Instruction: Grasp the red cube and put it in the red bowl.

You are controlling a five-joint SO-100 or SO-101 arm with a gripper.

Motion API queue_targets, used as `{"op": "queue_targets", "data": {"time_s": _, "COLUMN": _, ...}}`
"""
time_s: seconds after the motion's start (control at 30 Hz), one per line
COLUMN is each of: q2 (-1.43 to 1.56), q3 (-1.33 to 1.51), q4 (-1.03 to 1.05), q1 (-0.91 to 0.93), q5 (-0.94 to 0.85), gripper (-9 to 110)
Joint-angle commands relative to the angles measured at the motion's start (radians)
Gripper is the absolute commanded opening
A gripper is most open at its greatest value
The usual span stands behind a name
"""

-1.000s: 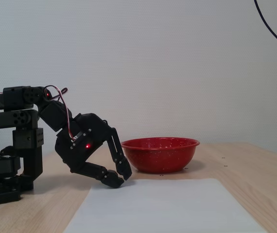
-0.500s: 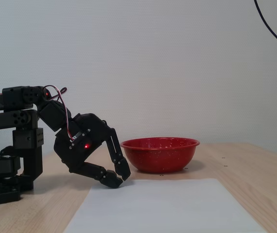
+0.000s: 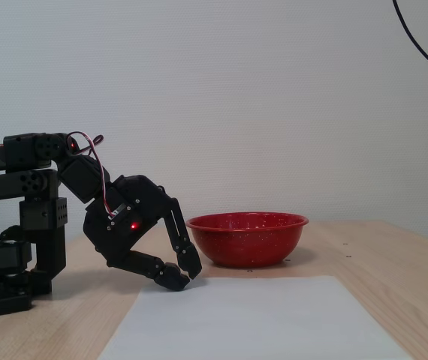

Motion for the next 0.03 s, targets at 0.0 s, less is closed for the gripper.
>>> {"op": "queue_targets", "data": {"time_s": 0.0, "q2": 0.009, "q3": 0.005, "q4": 0.009, "q1": 0.014, "q5": -0.006, "gripper": 0}}
